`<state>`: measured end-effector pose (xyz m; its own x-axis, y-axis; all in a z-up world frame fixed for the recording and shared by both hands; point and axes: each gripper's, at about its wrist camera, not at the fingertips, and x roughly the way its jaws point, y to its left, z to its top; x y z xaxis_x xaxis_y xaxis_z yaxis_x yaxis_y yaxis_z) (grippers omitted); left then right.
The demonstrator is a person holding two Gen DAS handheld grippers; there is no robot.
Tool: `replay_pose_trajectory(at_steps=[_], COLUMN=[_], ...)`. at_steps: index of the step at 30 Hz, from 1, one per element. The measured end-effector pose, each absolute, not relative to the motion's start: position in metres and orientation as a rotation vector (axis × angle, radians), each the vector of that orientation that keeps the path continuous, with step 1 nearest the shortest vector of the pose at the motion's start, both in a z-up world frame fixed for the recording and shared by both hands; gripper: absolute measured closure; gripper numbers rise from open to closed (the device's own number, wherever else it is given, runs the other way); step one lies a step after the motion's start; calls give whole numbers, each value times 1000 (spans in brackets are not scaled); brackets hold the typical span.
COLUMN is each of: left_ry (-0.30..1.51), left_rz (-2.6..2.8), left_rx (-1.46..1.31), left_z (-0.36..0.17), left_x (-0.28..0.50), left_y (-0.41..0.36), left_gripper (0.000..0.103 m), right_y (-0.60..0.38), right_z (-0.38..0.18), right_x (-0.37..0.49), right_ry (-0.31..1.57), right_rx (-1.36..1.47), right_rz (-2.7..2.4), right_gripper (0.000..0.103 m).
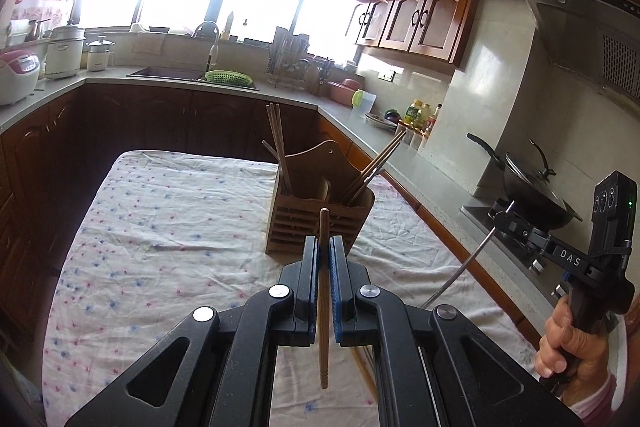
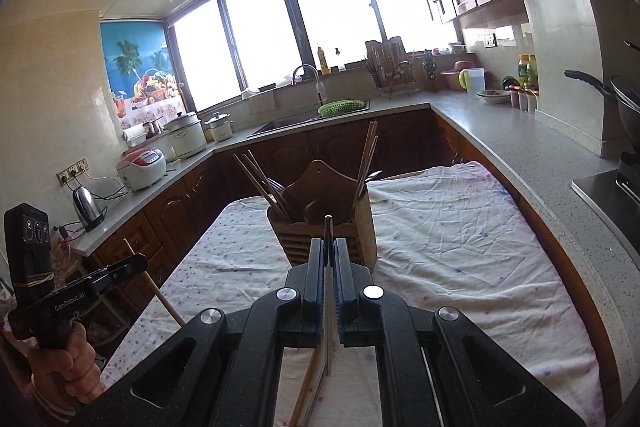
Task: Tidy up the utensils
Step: 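Carry both chopsticks up over the wooden caddy with both tools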
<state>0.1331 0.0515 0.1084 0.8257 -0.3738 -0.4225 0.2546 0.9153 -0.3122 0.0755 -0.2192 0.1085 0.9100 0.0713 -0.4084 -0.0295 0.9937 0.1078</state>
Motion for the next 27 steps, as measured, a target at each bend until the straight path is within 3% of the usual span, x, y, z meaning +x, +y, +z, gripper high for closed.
replay_pose_trajectory(at_steps=[15, 27], left_ry=[411, 255], left_rz=[-318, -298], left_rx=[-231, -203], left_z=[133, 173], left_x=[167, 230], left_y=[49, 37], left_gripper=[99, 99], right_y=[-219, -224], right_z=[121, 169], right_x=[102, 158], right_ry=[397, 269], right_rx=[100, 107], right_rz=[62, 43], right_gripper=[99, 99])
